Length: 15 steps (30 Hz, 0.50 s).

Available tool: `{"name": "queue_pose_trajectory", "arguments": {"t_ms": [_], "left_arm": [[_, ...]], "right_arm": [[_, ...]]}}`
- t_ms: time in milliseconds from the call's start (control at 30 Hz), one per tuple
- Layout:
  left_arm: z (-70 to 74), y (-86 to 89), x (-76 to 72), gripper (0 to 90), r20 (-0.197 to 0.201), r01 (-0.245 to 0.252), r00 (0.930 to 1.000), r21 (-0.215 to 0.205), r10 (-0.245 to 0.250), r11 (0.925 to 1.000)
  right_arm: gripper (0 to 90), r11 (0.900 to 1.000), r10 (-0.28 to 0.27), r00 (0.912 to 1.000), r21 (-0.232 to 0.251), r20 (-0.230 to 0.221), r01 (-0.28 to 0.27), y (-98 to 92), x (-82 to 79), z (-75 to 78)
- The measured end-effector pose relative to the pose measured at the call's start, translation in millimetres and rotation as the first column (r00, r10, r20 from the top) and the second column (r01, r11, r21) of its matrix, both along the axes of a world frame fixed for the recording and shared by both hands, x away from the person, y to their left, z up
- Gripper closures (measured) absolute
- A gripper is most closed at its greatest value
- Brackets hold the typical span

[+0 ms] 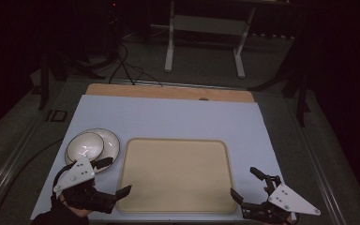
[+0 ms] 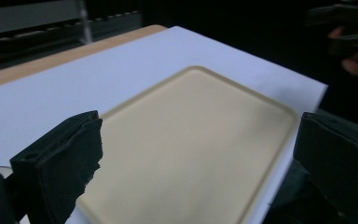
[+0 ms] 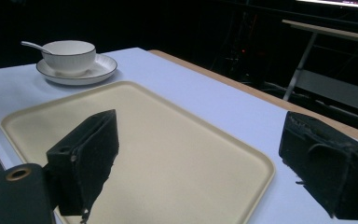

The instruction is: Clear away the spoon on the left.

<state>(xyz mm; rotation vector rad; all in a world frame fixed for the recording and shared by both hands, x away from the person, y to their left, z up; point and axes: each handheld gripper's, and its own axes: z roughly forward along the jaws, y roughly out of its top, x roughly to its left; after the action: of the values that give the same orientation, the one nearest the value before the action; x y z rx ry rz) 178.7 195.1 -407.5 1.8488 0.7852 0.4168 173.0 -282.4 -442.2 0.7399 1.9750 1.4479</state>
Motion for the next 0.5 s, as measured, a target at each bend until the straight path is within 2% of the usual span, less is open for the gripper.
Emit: {"name": "queue_pose_trajectory", "arguments": {"t_ms": [167, 400, 500], "left_arm": [[12.7, 4.4, 4.3, 1.9, 0.017, -0.017, 0.9997, 0.008, 0.017, 0.9998], [25.7, 10.1, 11.4, 2.0, 0.020, -0.038, 0.9991, 0.009, 0.038, 0.9992], [31.8, 14.4, 13.9, 4.4, 0.028, -0.048, 0.9985, 0.010, 0.047, 0.9988]], "right_arm": [[12.1, 1.000, 0.001, 1.0000, -0.004, -0.003, -0.001, -0.5, 0.4, 0.2], [12.1, 1.000, 0.007, 1.0000, -0.012, -0.003, -0.007, 0.9, 0.3, 0.0], [12.1, 1.000, 0.007, 1.0000, -0.014, -0.002, -0.007, 1.0, 0.5, -0.1]]}}
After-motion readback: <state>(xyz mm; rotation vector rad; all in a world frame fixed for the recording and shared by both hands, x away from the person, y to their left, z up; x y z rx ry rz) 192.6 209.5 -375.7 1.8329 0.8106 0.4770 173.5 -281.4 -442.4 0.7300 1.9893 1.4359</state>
